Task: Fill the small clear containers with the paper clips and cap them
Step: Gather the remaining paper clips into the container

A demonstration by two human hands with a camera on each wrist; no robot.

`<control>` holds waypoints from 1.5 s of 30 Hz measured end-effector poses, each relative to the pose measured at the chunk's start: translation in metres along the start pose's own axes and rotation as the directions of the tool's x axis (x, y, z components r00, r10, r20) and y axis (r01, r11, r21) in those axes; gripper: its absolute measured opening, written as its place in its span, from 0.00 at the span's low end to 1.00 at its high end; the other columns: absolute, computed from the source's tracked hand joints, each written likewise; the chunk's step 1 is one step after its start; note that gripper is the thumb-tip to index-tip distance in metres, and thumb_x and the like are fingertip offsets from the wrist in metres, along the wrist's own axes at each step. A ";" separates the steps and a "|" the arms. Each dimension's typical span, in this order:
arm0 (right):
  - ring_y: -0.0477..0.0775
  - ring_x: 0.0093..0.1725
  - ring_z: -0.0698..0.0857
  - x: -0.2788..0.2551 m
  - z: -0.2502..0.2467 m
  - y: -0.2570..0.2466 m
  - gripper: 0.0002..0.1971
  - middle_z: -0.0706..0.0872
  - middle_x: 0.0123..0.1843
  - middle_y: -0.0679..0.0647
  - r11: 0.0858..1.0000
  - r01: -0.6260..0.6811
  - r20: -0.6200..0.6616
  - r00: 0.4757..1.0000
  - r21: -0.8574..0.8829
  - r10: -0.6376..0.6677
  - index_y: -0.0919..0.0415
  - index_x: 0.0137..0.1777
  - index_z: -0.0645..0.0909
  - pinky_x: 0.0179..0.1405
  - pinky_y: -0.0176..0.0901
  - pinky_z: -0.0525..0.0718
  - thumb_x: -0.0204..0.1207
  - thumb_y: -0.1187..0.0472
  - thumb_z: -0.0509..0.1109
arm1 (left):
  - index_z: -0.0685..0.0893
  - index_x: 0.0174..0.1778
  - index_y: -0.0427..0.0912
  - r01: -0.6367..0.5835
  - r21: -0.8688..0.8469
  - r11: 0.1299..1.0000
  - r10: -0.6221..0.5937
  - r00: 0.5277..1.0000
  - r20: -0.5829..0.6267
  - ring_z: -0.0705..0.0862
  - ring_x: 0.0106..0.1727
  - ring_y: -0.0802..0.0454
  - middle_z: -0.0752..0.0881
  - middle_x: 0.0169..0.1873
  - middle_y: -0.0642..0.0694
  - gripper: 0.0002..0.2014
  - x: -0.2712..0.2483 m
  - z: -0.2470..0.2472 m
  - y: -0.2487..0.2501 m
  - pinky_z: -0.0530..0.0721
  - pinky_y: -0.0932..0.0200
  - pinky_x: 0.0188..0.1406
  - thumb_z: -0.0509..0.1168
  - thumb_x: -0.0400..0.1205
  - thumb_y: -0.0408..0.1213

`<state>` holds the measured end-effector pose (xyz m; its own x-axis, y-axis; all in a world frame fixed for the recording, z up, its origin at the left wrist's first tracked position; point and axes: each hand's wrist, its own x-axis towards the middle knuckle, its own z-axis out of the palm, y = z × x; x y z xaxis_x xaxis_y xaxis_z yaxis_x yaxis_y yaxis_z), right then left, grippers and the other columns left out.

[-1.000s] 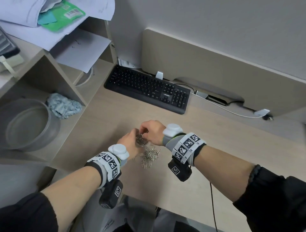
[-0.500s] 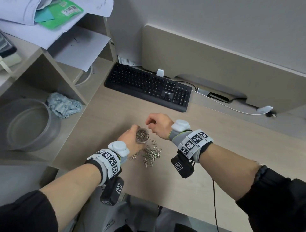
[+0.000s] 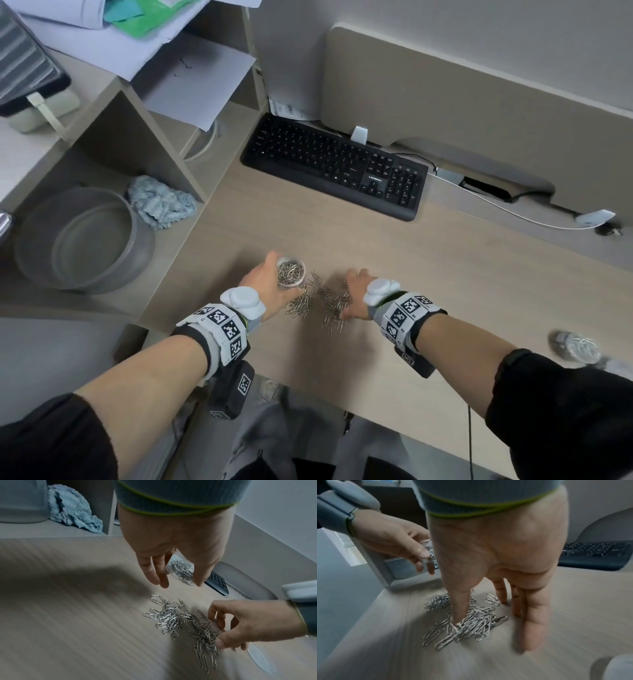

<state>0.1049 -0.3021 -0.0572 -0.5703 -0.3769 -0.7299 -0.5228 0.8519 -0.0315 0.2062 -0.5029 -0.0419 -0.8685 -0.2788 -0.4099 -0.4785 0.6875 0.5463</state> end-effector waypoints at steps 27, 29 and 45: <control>0.66 0.60 0.85 0.008 0.018 -0.051 0.33 0.76 0.68 0.65 0.994 0.039 -0.057 0.998 0.100 -0.033 0.66 0.73 0.63 0.53 0.53 0.84 0.78 0.51 0.73 | 0.70 0.61 0.49 0.051 -0.009 0.999 -0.050 0.998 0.022 0.85 0.49 0.45 0.86 0.52 0.50 0.29 -0.013 -0.005 -0.023 0.85 0.50 0.50 0.77 0.70 0.51; 0.66 0.58 0.85 0.009 0.020 -0.048 0.28 0.76 0.68 0.66 0.992 0.082 -0.076 0.994 0.098 -0.074 0.66 0.74 0.64 0.53 0.53 0.85 0.80 0.56 0.70 | 0.70 0.62 0.49 0.049 -0.014 0.999 -0.049 0.999 0.025 0.85 0.49 0.45 0.86 0.52 0.49 0.30 -0.015 -0.004 -0.025 0.84 0.51 0.49 0.77 0.70 0.51; 0.54 0.29 0.87 0.002 0.002 -0.003 0.08 0.88 0.33 0.59 0.701 -0.090 0.079 0.996 0.707 0.048 0.60 0.38 0.79 0.41 0.50 0.92 0.78 0.70 0.69 | 0.69 0.62 0.48 0.033 0.024 0.999 -0.035 0.995 0.091 0.84 0.44 0.44 0.85 0.48 0.47 0.29 -0.012 0.021 -0.005 0.84 0.50 0.44 0.76 0.70 0.49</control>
<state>0.1070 -0.3050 -0.0603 -0.5430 -0.3057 -0.7821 0.1326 0.8885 -0.4393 0.2219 -0.4893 -0.0549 -0.8357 -0.2403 -0.4938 -0.5036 0.6939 0.5146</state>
